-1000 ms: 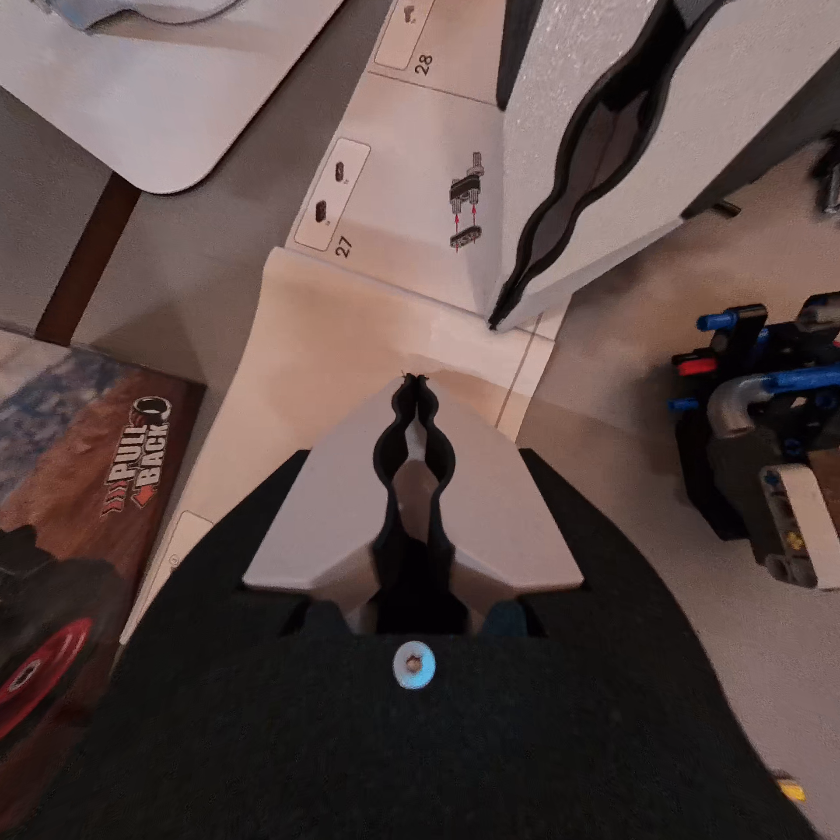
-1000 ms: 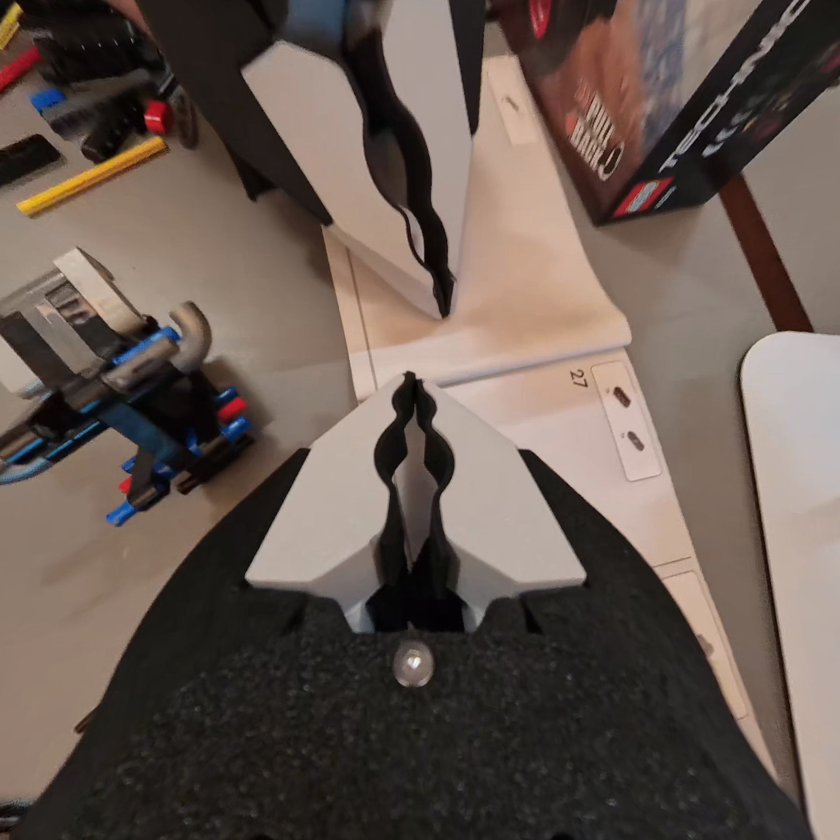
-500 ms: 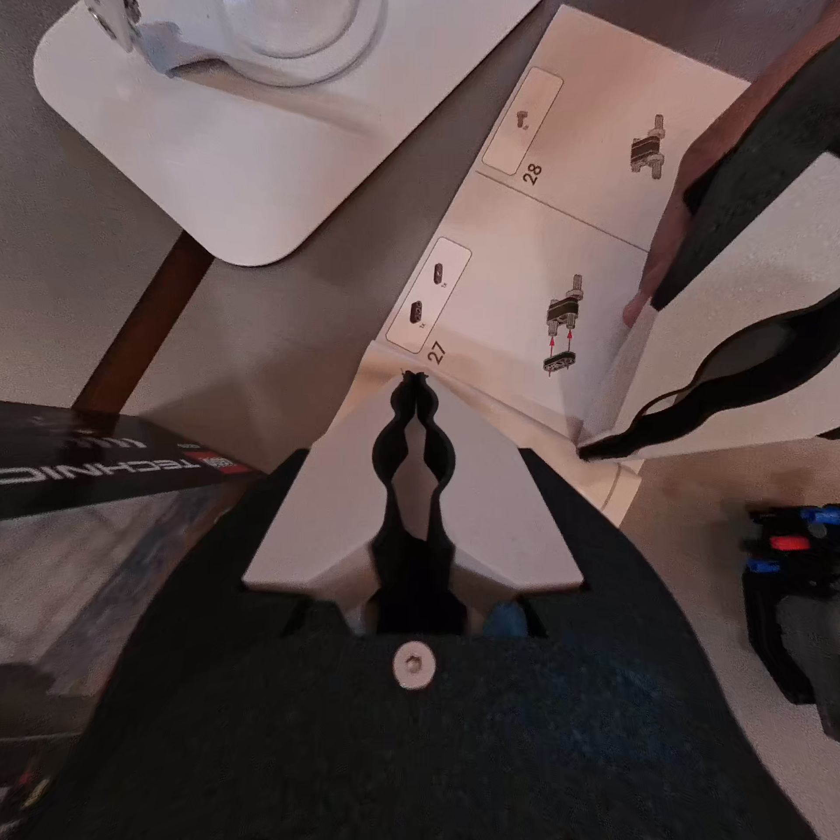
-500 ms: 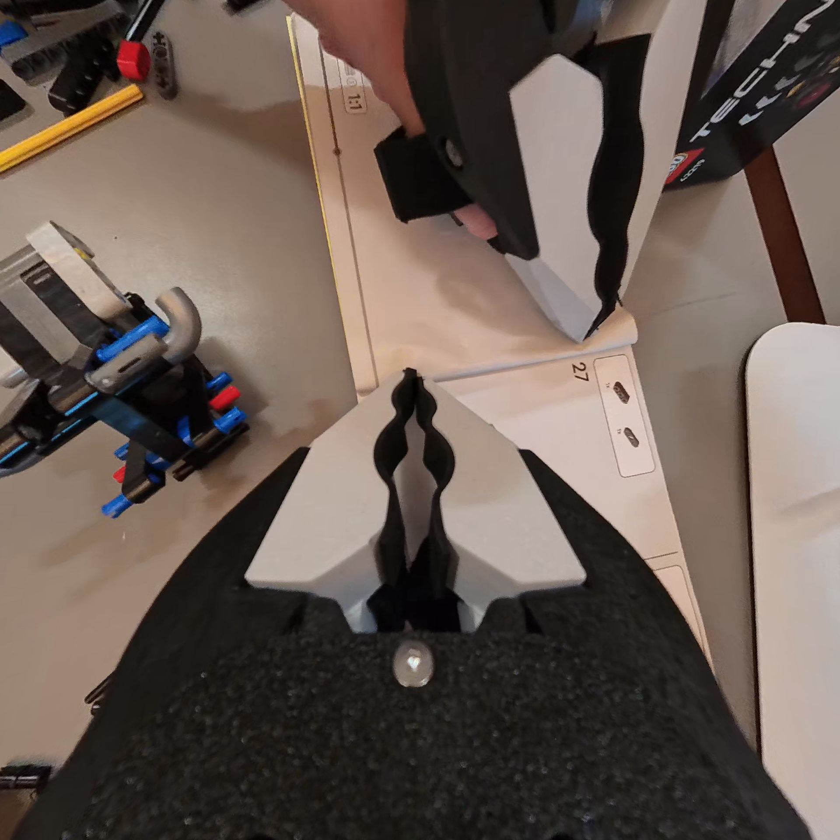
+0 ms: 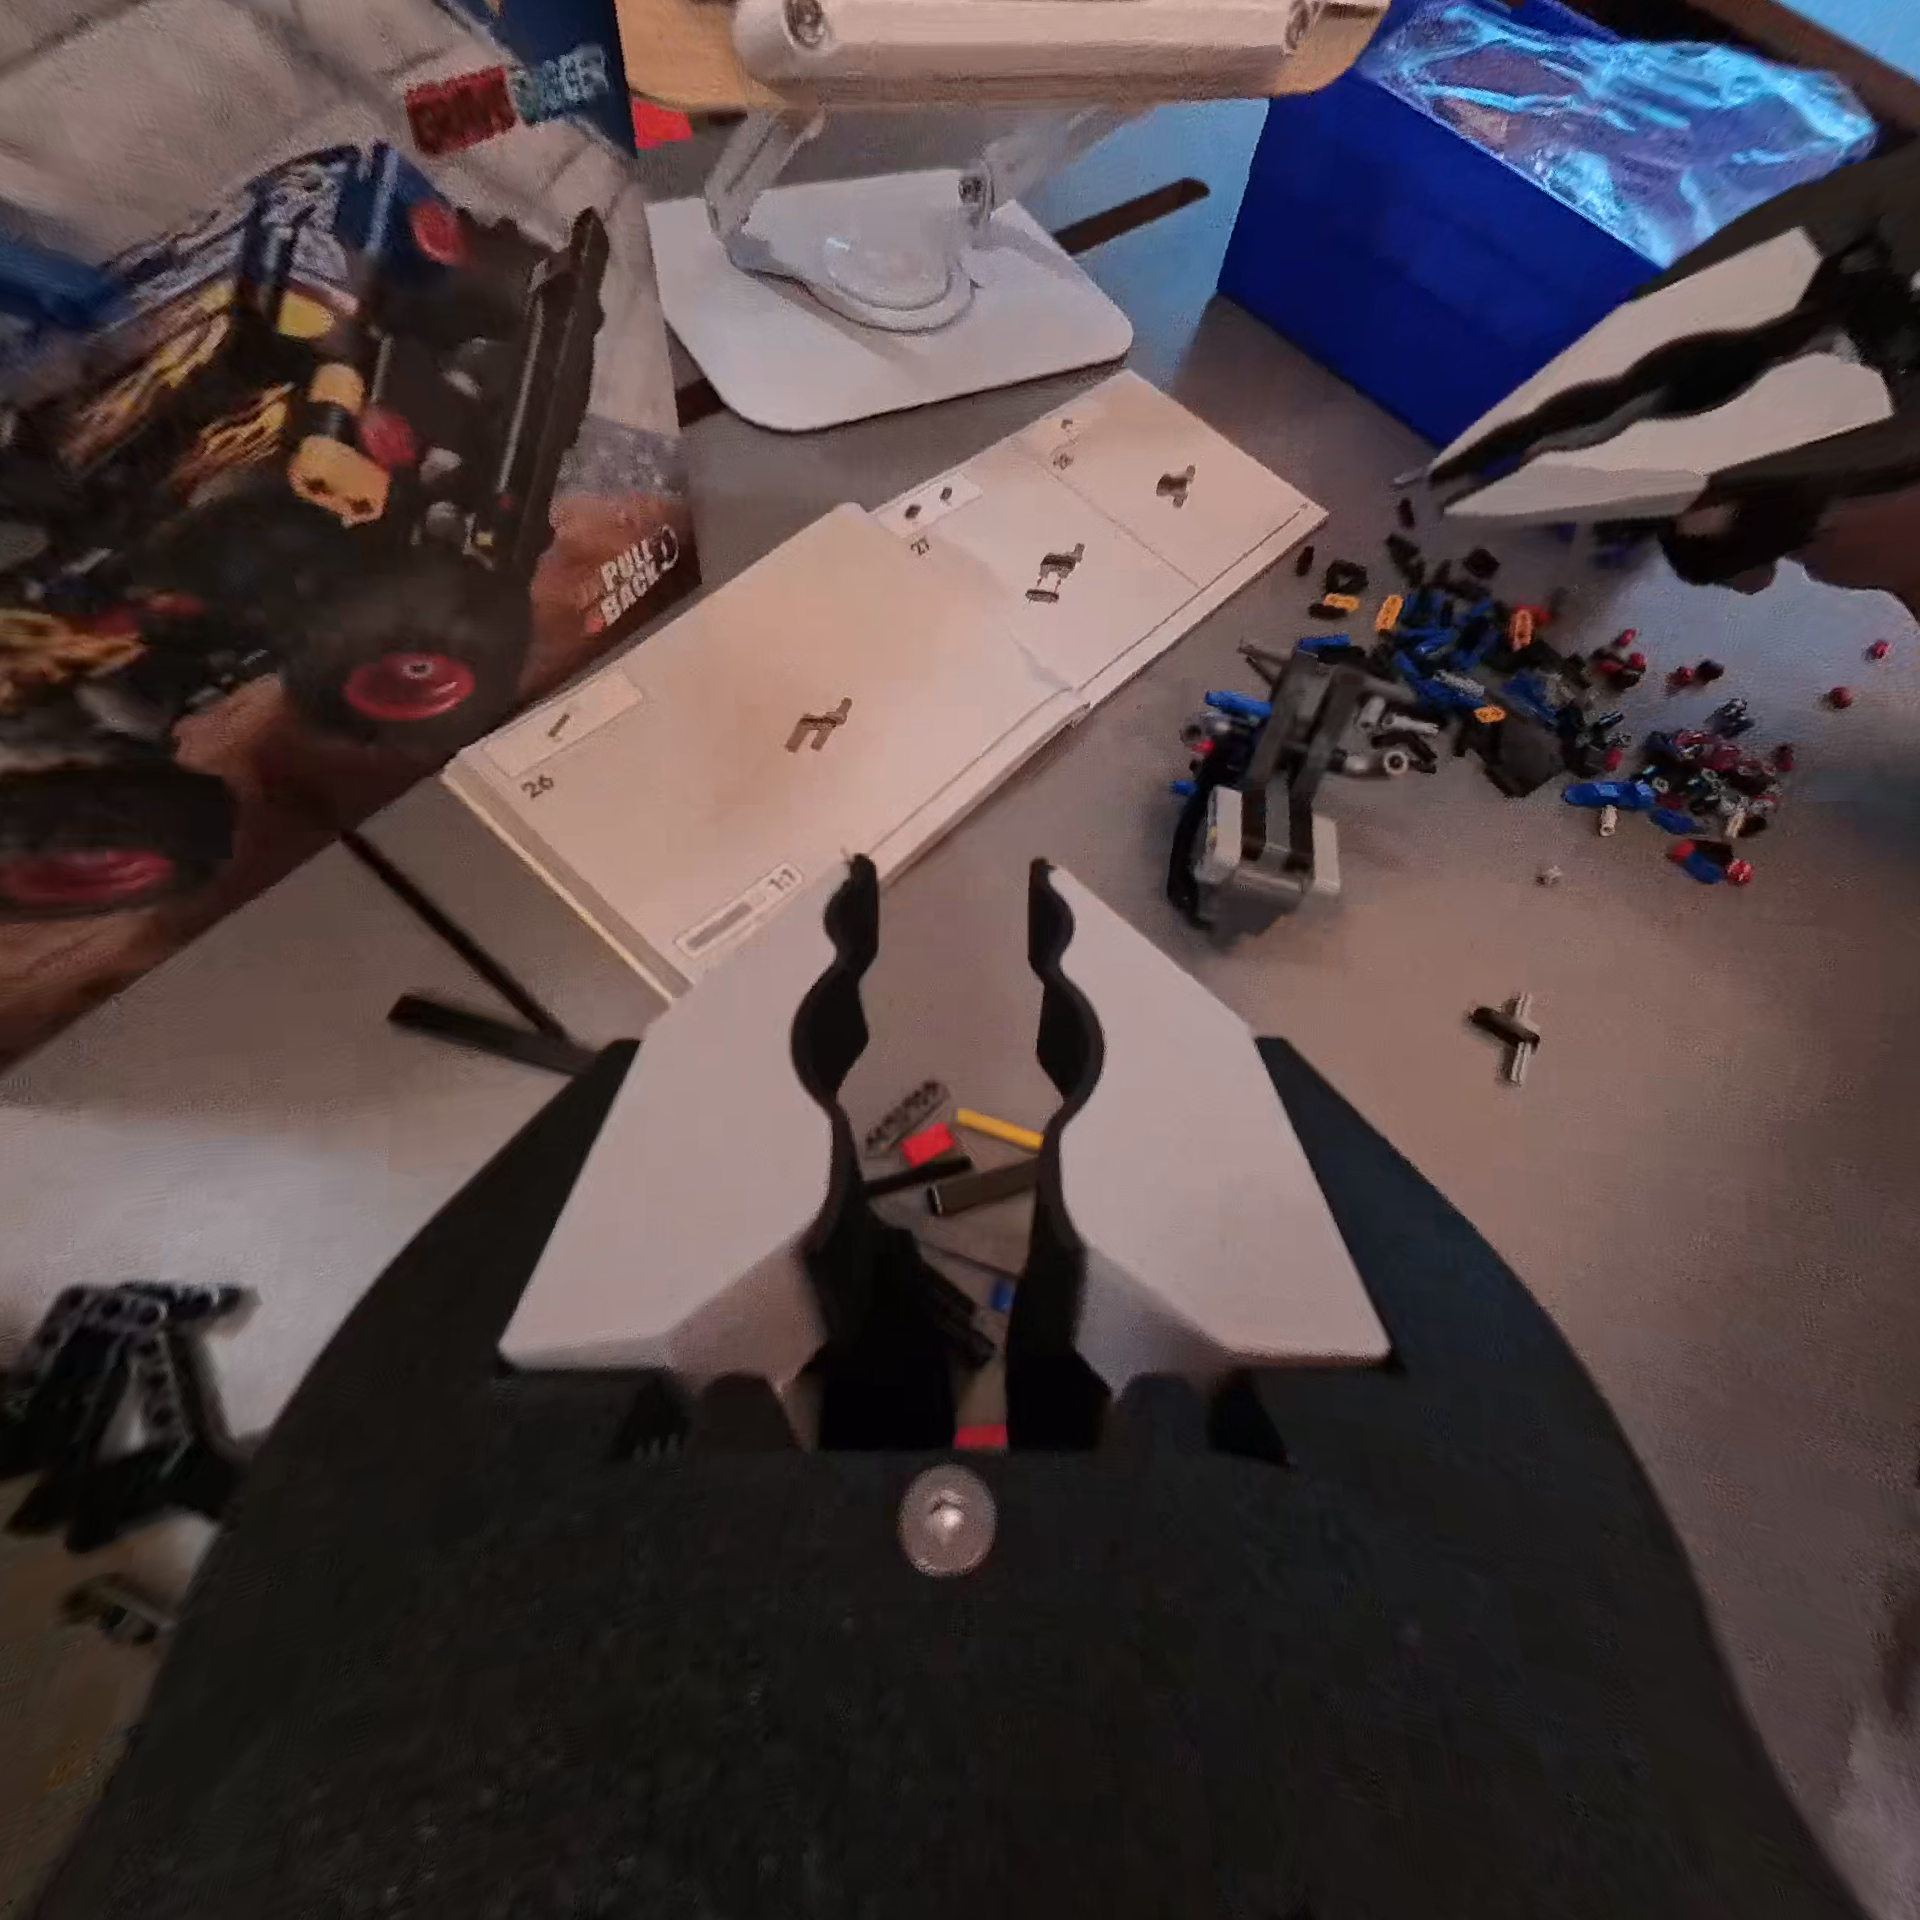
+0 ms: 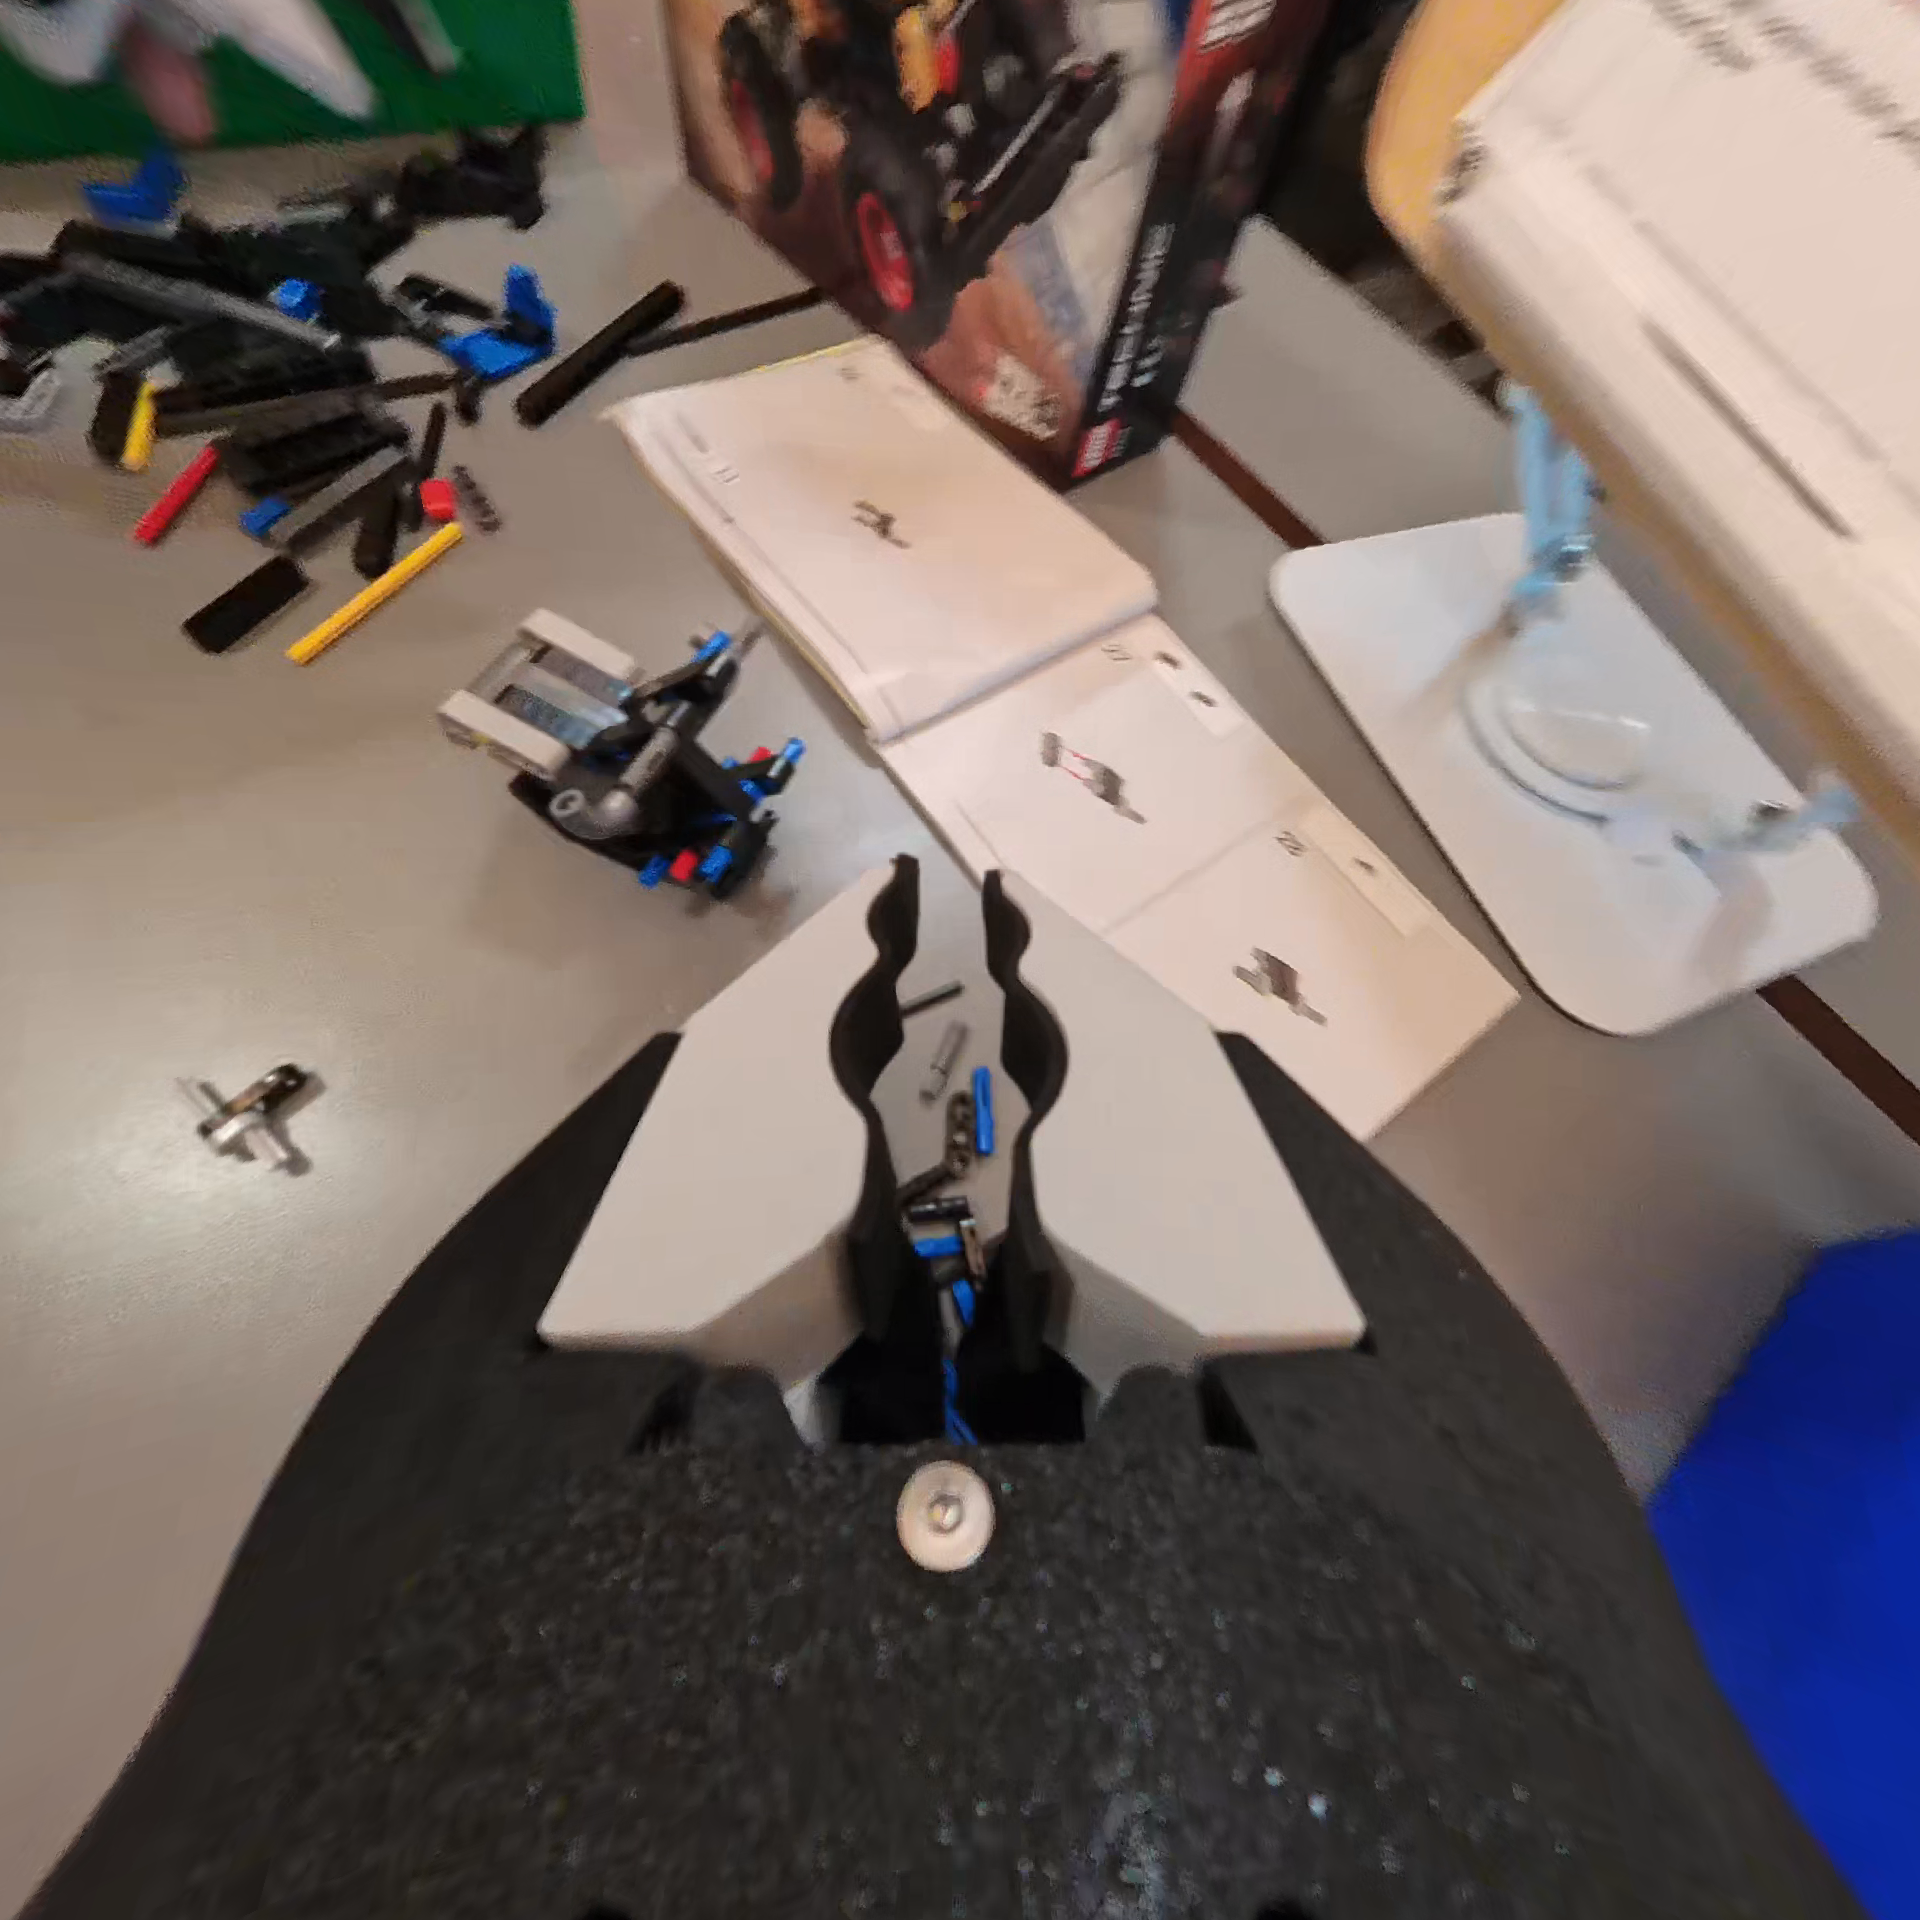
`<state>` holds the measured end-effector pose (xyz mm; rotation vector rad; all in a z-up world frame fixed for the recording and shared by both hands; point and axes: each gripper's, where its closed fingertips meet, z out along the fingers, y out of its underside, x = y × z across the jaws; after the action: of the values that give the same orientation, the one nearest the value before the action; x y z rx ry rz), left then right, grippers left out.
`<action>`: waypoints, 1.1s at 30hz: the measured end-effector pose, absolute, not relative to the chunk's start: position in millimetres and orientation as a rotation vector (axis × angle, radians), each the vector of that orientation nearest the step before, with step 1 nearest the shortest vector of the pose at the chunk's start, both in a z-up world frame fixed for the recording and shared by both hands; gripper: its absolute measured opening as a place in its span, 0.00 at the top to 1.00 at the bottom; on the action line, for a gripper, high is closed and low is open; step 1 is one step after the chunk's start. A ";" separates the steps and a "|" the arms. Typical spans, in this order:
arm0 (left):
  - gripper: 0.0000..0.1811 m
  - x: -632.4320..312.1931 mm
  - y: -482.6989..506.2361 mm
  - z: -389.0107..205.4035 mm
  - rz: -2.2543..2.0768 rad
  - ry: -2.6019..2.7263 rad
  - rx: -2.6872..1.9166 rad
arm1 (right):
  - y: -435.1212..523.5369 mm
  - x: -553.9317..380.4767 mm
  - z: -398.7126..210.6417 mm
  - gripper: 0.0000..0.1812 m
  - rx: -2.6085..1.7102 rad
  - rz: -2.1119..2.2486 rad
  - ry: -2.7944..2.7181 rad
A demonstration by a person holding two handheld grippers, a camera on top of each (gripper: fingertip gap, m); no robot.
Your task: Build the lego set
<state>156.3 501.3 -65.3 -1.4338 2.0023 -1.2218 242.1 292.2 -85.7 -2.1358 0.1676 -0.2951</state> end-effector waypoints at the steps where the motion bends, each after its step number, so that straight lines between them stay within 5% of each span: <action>1: 0.85 144.7 504.6 -63.6 -1.229 1.951 -1.437 | 286.7 242.5 -84.3 0.93 -2.101 -0.301 0.197; 5: 0.85 122.8 514.2 -67.8 -1.171 1.816 -1.419 | 281.2 239.5 -86.6 0.84 -2.032 -0.194 0.298; 14: 0.85 120.1 521.4 -106.5 -1.082 1.809 -1.467 | 285.8 236.4 -122.2 0.86 -2.087 -0.210 0.241; 19: 0.91 118.0 550.2 -92.8 -1.026 1.682 -1.469 | 285.3 232.8 -117.0 0.87 -2.064 -0.186 0.238; 33: 0.88 8.0 625.1 -62.8 -0.719 1.677 -1.620 | 290.0 216.9 -109.9 0.90 -2.070 -0.259 0.136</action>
<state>8.0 625.1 -62.8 -1.6197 1.6769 -0.7189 216.9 290.0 -109.9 -2.0696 0.1359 -0.2593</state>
